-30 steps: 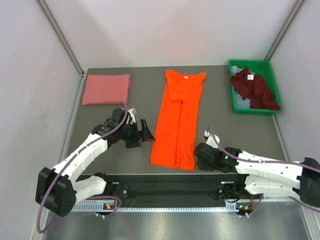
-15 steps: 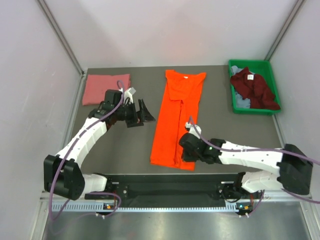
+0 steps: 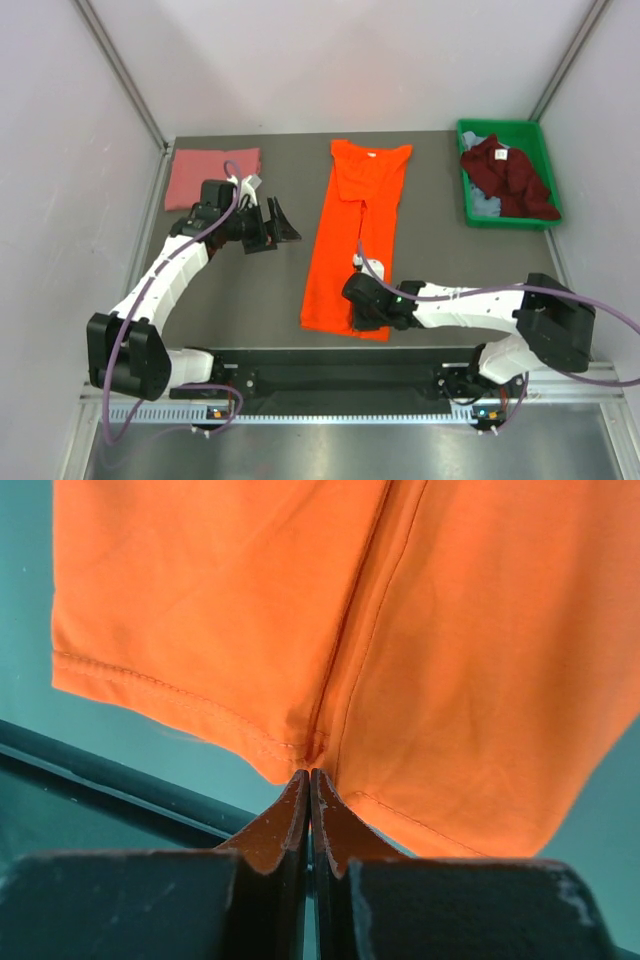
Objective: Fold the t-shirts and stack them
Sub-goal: Fold the tshirt
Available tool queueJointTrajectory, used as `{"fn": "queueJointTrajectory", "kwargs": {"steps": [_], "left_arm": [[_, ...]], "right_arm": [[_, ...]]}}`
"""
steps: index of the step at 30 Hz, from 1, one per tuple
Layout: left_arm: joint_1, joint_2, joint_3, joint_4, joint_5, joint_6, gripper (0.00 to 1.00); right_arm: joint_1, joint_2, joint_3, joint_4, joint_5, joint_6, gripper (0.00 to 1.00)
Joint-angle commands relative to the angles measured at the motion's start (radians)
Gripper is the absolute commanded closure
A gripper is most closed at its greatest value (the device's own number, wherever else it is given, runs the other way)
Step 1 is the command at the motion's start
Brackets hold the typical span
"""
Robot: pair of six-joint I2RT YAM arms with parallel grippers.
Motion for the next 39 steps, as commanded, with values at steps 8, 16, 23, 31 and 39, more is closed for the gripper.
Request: {"fn": "queueJointTrajectory", "kwargs": {"steps": [8, 16, 23, 31, 39], "left_arm": [[0.006, -0.027, -0.026, 0.035, -0.009, 0.013, 0.06], [0.006, -0.025, -0.049, 0.057, 0.009, 0.005, 0.06], [0.009, 0.013, -0.101, 0.077, 0.008, 0.008, 0.08], [0.009, 0.038, -0.154, 0.106, 0.0, 0.002, 0.14], [0.009, 0.068, -0.174, 0.059, -0.089, 0.031, 0.18]], "right_arm": [[0.02, -0.047, 0.069, -0.013, 0.034, -0.013, 1.0], [0.015, -0.103, 0.028, -0.072, 0.08, -0.004, 1.0], [0.015, -0.087, -0.022, -0.019, 0.073, 0.011, 1.0], [0.018, 0.018, -0.042, 0.097, 0.001, 0.003, 1.0], [0.018, 0.021, 0.0, 0.002, 0.033, -0.001, 1.0]]}}
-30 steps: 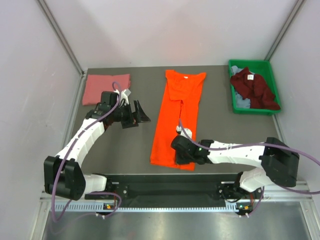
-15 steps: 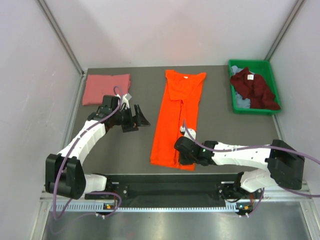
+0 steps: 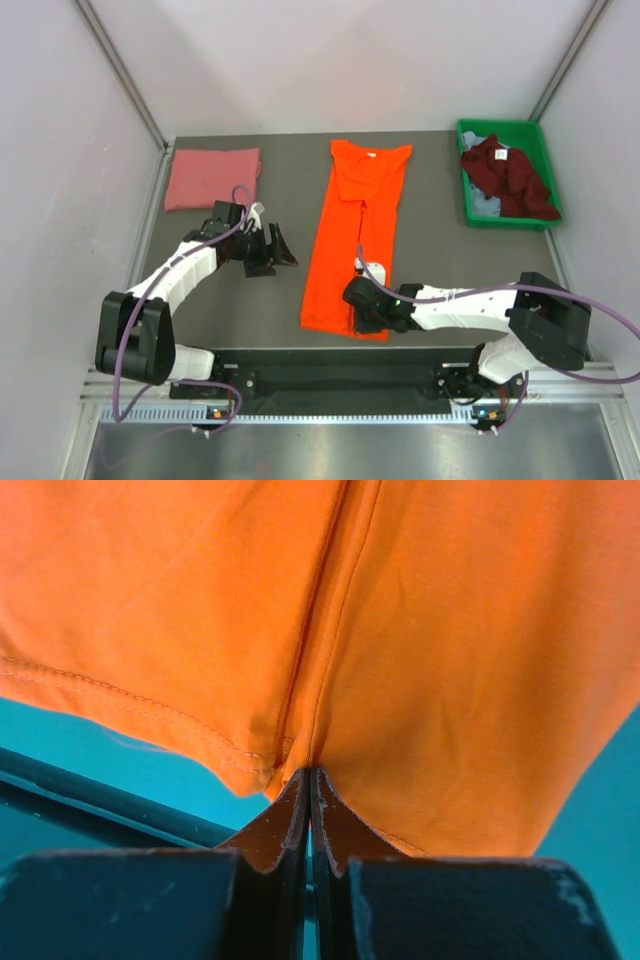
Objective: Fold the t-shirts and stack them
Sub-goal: Fold the tshirt
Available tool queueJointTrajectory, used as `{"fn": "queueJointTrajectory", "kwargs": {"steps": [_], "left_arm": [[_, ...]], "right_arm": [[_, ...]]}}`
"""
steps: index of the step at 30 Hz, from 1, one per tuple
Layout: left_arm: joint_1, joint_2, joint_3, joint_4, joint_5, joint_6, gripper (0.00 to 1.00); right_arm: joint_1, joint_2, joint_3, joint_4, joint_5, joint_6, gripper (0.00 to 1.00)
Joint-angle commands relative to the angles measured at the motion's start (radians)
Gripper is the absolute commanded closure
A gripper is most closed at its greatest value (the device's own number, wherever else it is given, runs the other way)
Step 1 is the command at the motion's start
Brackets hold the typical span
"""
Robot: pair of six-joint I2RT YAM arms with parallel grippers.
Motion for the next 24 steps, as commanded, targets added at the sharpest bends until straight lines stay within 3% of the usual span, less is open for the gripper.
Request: {"fn": "queueJointTrajectory", "kwargs": {"steps": [1, 17, 19, 20, 21, 24], "left_arm": [[0.003, -0.013, -0.007, 0.008, -0.065, 0.032, 0.18], [-0.063, -0.05, -0.161, 0.048, -0.042, -0.02, 0.3], [-0.074, -0.041, -0.159, 0.046, -0.036, -0.034, 0.3], [-0.097, -0.041, -0.159, 0.051, -0.025, -0.049, 0.3], [-0.097, -0.041, -0.161, 0.049, -0.025, -0.051, 0.3], [-0.114, -0.054, -0.174, 0.052, -0.045, -0.066, 0.3]], "right_arm": [[0.016, -0.013, 0.057, -0.051, 0.022, -0.012, 1.0], [0.039, 0.01, 0.028, -0.033, -0.012, 0.013, 1.0], [0.037, -0.008, 0.052, -0.091, 0.007, 0.016, 0.95], [0.039, -0.089, 0.084, -0.152, 0.04, 0.022, 0.85], [0.037, -0.09, 0.097, -0.153, 0.04, 0.022, 0.85], [0.022, -0.165, 0.133, -0.212, 0.036, 0.021, 0.7]]}}
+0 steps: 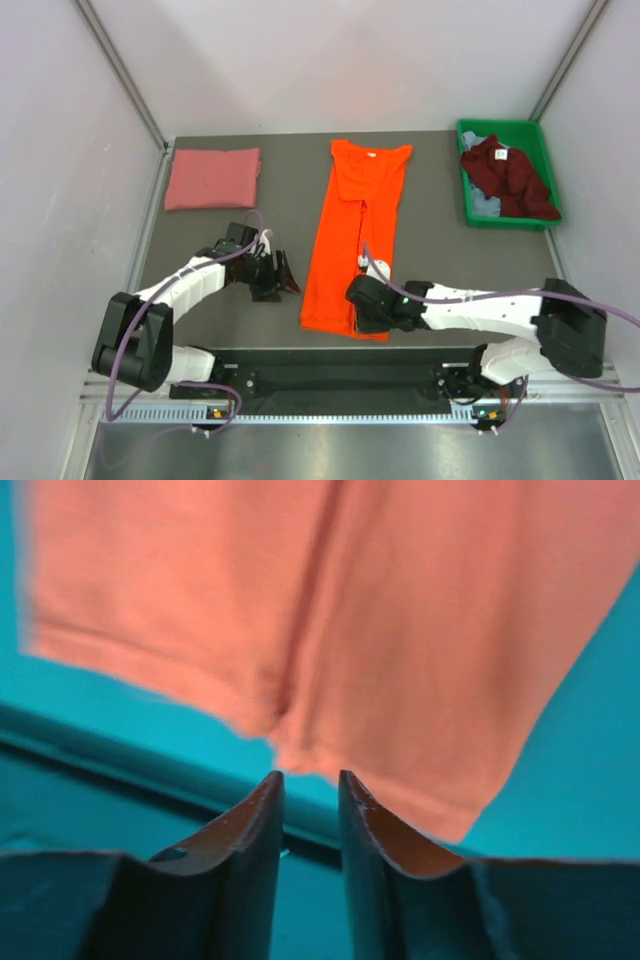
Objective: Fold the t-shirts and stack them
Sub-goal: Fold the tshirt
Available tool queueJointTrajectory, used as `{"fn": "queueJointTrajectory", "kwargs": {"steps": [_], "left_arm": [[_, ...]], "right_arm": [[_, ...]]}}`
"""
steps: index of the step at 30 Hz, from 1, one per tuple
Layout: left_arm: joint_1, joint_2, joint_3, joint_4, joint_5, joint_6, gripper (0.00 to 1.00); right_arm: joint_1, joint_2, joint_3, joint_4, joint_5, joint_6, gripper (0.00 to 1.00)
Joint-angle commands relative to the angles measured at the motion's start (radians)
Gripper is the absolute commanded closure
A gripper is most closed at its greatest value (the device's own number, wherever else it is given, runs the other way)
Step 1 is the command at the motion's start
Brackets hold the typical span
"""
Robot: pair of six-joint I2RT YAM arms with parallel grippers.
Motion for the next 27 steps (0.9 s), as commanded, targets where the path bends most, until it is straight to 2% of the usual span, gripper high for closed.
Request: {"fn": "queueJointTrajectory", "kwargs": {"steps": [1, 4, 13, 14, 18, 27], "left_arm": [[-0.022, -0.04, -0.021, 0.037, -0.004, -0.03, 0.3], [-0.032, -0.07, -0.044, 0.018, -0.033, -0.046, 0.3], [-0.075, -0.078, -0.073, 0.022, -0.04, -0.092, 0.33], [-0.084, -0.08, -0.075, 0.025, -0.04, -0.096, 0.34], [-0.107, -0.098, -0.095, 0.017, -0.056, -0.121, 0.35], [-0.15, -0.183, -0.159, -0.003, -0.117, -0.193, 0.39]], "right_arm": [[-0.006, -0.13, 0.09, -0.078, 0.015, 0.005, 0.69], [-0.031, -0.187, 0.066, -0.113, 0.01, 0.012, 0.66], [-0.074, -0.388, -0.233, -0.017, -0.064, 0.161, 0.63], [-0.075, -0.395, -0.258, -0.015, -0.062, 0.176, 0.59], [-0.083, -0.385, -0.295, 0.008, -0.075, 0.186, 0.56], [-0.083, -0.363, -0.338, 0.066, -0.081, 0.209, 0.56]]}}
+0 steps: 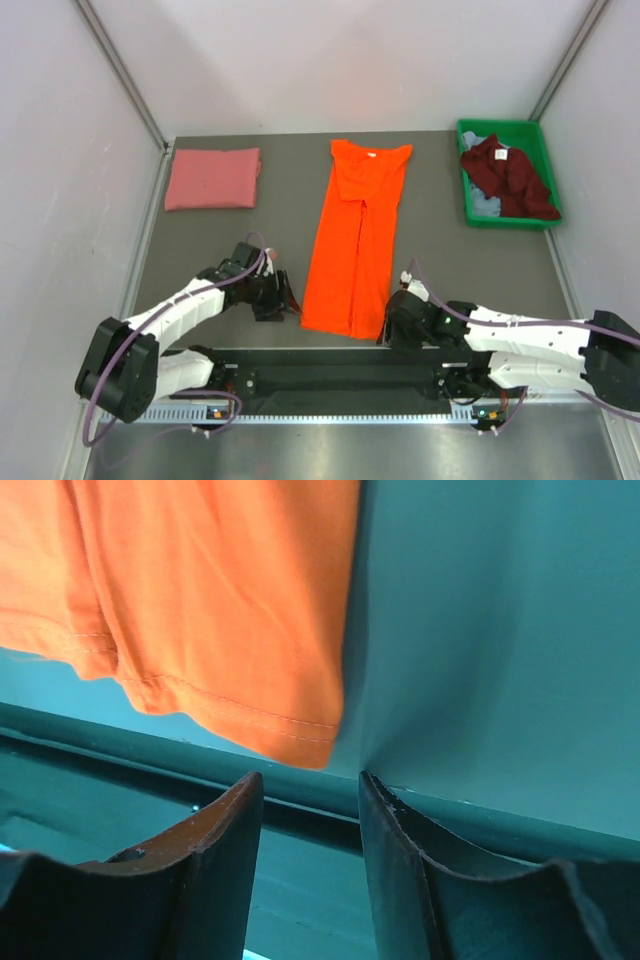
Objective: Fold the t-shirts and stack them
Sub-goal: Fold the tshirt
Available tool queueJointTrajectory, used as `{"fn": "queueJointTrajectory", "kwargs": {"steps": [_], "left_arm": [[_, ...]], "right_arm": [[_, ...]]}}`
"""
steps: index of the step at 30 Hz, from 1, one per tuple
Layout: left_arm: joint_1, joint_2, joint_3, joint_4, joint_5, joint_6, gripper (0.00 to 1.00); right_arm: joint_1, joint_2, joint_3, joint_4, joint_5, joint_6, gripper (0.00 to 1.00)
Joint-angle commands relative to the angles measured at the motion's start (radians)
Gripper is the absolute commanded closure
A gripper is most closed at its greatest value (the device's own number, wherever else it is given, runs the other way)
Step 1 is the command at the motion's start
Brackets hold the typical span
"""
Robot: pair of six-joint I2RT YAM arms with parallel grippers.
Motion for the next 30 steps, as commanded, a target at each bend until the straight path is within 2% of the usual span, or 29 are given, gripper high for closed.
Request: {"fn": "queueJointTrajectory", "kwargs": {"steps": [1, 9, 20, 30], "left_arm": [[-0.011, -0.025, -0.024, 0.006, -0.015, -0.036, 0.39], [-0.029, -0.002, -0.033, 0.037, 0.016, -0.039, 0.4], [-0.046, 0.03, -0.055, 0.101, 0.043, -0.038, 0.42], [-0.052, 0.061, -0.058, 0.144, 0.062, -0.028, 0.48]], "right_arm": [[-0.012, -0.01, -0.02, 0.075, 0.005, 0.026, 0.57], [-0.014, 0.013, -0.026, 0.07, 0.014, 0.027, 0.61], [-0.028, -0.054, -0.035, 0.027, 0.058, 0.073, 0.63], [-0.045, -0.043, -0.046, 0.052, 0.074, 0.06, 0.64]]}}
